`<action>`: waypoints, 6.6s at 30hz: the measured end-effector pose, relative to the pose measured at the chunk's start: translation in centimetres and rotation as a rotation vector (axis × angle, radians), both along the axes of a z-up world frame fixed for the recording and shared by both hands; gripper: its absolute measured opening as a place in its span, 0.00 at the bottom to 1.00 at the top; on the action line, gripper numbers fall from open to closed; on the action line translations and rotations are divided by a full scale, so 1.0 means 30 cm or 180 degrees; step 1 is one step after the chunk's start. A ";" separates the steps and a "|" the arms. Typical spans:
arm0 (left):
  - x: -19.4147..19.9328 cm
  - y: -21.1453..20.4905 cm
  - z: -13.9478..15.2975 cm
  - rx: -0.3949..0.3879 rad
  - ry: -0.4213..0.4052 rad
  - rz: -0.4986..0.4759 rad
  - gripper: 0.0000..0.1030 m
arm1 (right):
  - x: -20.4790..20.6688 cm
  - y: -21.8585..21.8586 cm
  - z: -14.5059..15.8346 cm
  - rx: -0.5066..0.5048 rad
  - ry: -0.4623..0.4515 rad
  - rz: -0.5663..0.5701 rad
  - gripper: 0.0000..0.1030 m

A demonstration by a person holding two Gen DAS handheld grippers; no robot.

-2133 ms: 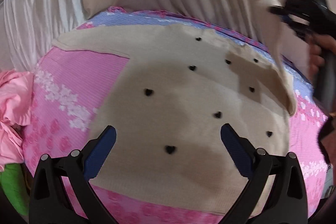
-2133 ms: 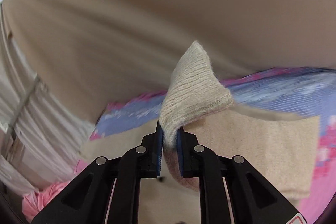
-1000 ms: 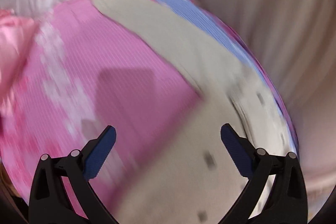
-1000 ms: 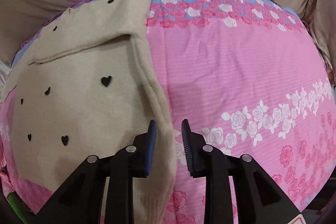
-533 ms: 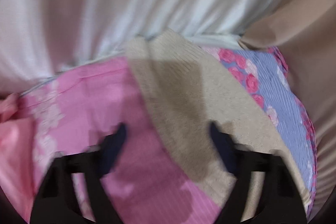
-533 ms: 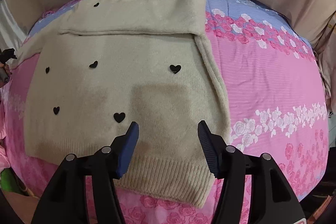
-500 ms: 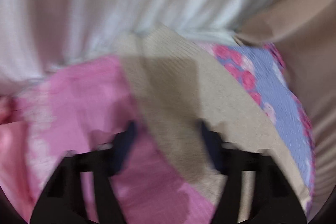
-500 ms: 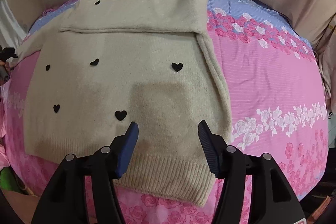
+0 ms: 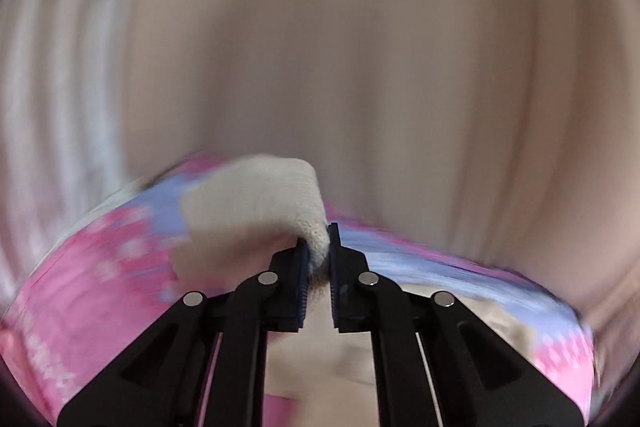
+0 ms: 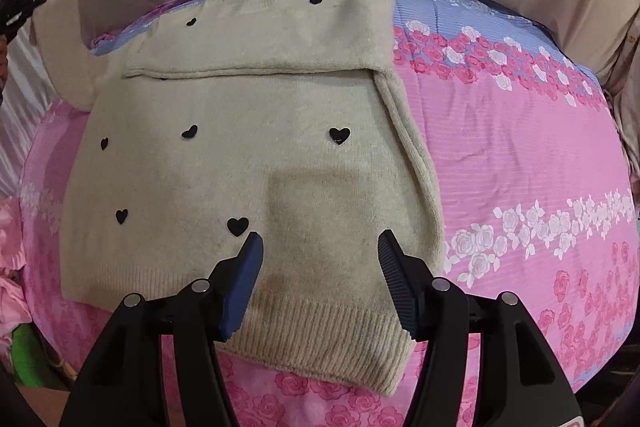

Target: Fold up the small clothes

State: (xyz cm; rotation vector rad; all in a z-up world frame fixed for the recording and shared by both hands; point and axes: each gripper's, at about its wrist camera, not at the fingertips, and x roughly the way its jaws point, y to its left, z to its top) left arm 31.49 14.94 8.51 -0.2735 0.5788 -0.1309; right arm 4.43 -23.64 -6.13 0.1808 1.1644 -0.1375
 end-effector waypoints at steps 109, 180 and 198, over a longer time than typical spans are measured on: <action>-0.855 -0.095 -0.728 -0.1093 0.2653 -0.0278 0.56 | -0.224 -0.467 -0.193 0.0986 0.0438 -0.0596 0.55; -1.123 -0.016 -0.484 -0.1654 0.2783 -0.0201 0.06 | -0.494 -0.370 0.045 0.1480 0.0021 0.0177 0.06; -0.412 -0.087 0.059 -0.1057 0.1165 -0.0436 0.06 | 0.205 -0.574 0.512 0.1396 -0.1667 0.0129 0.07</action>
